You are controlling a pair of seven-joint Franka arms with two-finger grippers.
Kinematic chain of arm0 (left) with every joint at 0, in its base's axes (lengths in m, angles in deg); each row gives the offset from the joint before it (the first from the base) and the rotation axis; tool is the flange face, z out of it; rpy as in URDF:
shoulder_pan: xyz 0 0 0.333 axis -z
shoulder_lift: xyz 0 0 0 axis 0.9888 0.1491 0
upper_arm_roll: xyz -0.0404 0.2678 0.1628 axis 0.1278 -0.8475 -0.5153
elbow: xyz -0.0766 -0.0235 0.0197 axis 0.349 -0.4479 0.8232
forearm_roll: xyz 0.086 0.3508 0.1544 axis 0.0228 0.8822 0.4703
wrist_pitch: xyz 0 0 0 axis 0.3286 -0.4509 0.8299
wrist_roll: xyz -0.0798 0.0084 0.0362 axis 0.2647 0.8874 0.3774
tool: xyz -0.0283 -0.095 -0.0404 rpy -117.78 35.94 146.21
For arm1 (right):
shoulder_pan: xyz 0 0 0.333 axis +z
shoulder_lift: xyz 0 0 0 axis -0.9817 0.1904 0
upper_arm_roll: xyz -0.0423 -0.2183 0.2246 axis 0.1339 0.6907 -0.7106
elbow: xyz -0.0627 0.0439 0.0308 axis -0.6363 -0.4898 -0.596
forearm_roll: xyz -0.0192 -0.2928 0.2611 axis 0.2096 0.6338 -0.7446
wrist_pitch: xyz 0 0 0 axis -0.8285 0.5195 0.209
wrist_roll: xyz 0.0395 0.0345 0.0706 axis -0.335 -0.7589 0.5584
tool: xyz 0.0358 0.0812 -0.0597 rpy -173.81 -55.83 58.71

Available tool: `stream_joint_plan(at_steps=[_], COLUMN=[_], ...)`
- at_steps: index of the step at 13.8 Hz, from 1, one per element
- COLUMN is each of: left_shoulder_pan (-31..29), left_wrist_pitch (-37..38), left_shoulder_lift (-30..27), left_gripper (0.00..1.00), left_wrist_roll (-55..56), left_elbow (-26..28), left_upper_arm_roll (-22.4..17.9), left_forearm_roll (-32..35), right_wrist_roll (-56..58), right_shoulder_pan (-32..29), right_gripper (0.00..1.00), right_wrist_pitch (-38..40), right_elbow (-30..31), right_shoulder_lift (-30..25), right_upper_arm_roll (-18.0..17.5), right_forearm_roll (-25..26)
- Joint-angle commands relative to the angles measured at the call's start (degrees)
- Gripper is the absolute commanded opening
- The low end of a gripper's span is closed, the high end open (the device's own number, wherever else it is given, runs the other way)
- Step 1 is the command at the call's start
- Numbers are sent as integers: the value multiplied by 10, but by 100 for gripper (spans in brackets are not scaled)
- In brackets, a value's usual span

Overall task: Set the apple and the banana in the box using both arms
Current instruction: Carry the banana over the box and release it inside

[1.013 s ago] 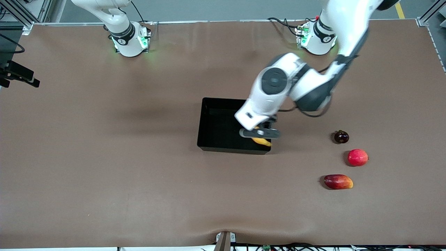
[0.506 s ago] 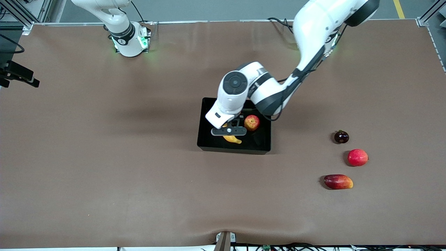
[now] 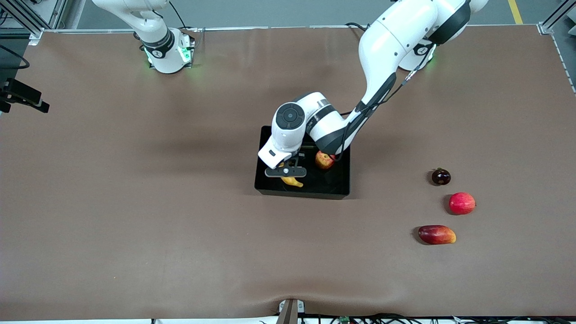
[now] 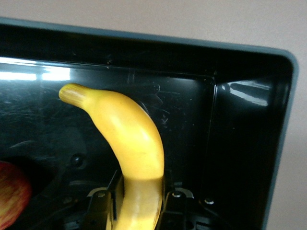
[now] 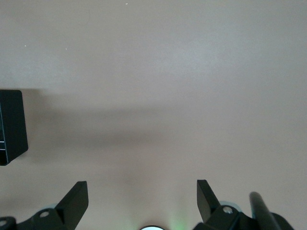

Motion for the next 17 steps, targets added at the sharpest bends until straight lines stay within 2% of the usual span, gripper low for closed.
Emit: stream_joint_plan(at_steps=[1,4,5,6,7,11,12,13,17], left_shoulder_pan=[12,18,20,19,17,10,9,6,-65], left_wrist_pitch=[-11,-23,-37,-41,-41,-35,-20,9,145], left_shoulder_lift=[19,31,36,37,36,6,-17,-40,-136], left_gripper=[0,0,5,28,99,100,100,100,100], left_wrist_roll=[3,3,3,3,4,15,21,20,-58], left_elbow=[-15,-13,-12,-12,-12,-12,-10,-10,-9], left_upper_arm_roll=[-10,-13,-13,-13,-14,-21,-39,-53,-51], left_forearm_roll=[1,3,3,3,3,4,5,6,-1], right_wrist_roll=[8,8,8,8,8,8,8,8,8], right_shoulder_pan=[-14,-13,-13,-14,-14,-13,-14,-14,-14], right_gripper=[100,100,100,100,100,100,100,100,100], right_wrist_pitch=[2,2,2,2,2,2,2,2,2], right_elbow=[5,5,5,5,5,5,5,5,5], right_shoulder_lift=[-8,-7,-8,-8,-7,-7,-7,-7,-7], right_upper_arm_roll=[-9,-9,-9,-9,-9,-9,-9,-9,-9], right_forearm_roll=[1,1,1,1,1,1,1,1,1])
